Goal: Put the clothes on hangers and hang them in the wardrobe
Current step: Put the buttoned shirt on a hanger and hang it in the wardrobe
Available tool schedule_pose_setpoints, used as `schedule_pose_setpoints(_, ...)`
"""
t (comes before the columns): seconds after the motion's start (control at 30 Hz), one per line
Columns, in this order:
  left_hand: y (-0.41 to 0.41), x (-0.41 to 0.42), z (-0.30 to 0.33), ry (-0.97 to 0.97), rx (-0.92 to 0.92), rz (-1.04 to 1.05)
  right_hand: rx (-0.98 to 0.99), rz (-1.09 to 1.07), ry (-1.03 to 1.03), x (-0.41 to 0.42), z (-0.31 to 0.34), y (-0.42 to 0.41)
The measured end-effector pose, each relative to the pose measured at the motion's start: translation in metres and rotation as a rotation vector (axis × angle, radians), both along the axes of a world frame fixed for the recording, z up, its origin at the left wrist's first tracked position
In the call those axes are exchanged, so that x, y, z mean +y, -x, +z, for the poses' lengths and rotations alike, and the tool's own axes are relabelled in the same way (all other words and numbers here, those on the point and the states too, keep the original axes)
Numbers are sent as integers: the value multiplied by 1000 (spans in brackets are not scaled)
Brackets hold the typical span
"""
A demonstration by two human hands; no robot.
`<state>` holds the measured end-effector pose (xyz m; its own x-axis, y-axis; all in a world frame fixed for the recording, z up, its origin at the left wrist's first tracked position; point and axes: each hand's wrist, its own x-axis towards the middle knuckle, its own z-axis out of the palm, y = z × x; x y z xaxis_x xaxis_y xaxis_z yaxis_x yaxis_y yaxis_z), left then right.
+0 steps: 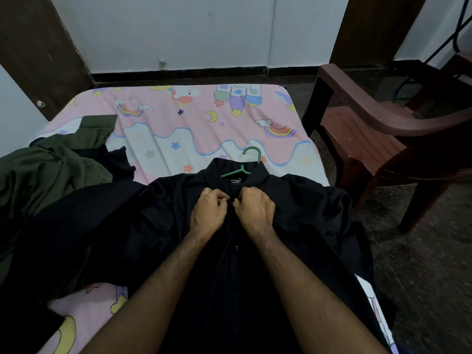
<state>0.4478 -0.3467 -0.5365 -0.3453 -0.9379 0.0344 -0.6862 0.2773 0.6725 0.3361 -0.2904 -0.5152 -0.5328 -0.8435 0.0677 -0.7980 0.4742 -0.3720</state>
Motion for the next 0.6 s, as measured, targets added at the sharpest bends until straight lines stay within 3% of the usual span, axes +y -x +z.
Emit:
schedule_pose_setpoints(0.17, 10, 2, 5, 89, -125, 65, -70, -52, 87, 6, -4, 2)
schedule_pose_setpoints(0.4, 27, -1, 20, -127, -103, 250, -584, -103, 368, 16, -3, 9)
schedule_pose_setpoints(0.5, 30, -1, 22, -209, -27, 278, -529, -17, 371, 24, -7, 11)
schedule_pose_setpoints(0.6, 29, -3, 18, -332, 300, 278, -375, 45, 305, 27, -4, 14)
